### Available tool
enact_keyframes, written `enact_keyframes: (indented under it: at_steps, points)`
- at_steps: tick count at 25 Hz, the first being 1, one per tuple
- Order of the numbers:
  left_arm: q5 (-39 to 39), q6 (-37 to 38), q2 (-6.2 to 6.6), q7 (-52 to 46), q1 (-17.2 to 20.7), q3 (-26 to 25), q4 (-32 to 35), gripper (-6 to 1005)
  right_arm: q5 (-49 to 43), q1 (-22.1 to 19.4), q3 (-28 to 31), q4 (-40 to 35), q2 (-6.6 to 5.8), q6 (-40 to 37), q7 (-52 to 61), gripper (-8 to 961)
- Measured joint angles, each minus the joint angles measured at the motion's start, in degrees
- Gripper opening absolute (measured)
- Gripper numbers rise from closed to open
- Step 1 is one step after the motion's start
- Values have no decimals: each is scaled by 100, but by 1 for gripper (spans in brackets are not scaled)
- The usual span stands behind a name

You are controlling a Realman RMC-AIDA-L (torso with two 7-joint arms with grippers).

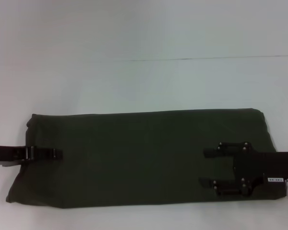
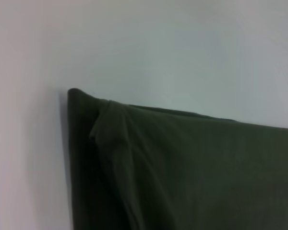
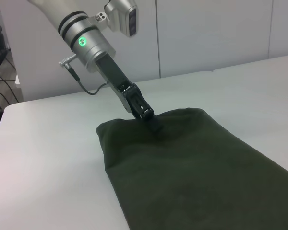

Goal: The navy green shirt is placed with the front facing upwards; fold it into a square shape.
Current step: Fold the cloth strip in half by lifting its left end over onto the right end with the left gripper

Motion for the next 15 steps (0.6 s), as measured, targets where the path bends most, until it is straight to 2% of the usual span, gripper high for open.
enact_keyframes:
  at_steps: [5,10,13,15]
  points:
    - [15,-10,-4,2,-26,0,5,800,0,0,0,0,0,0,0,779]
    - [-2,4,2,-22,-26,0,12,583,0,-4,0,0,0,0,0,778]
    - [-1,5,3,-22,-25,0,14,323,0,0,0,0,0,-1,0,778]
    - [-1,5,3,-9,-26,0,16,253,0,1,0,-1,0,-2,0,778]
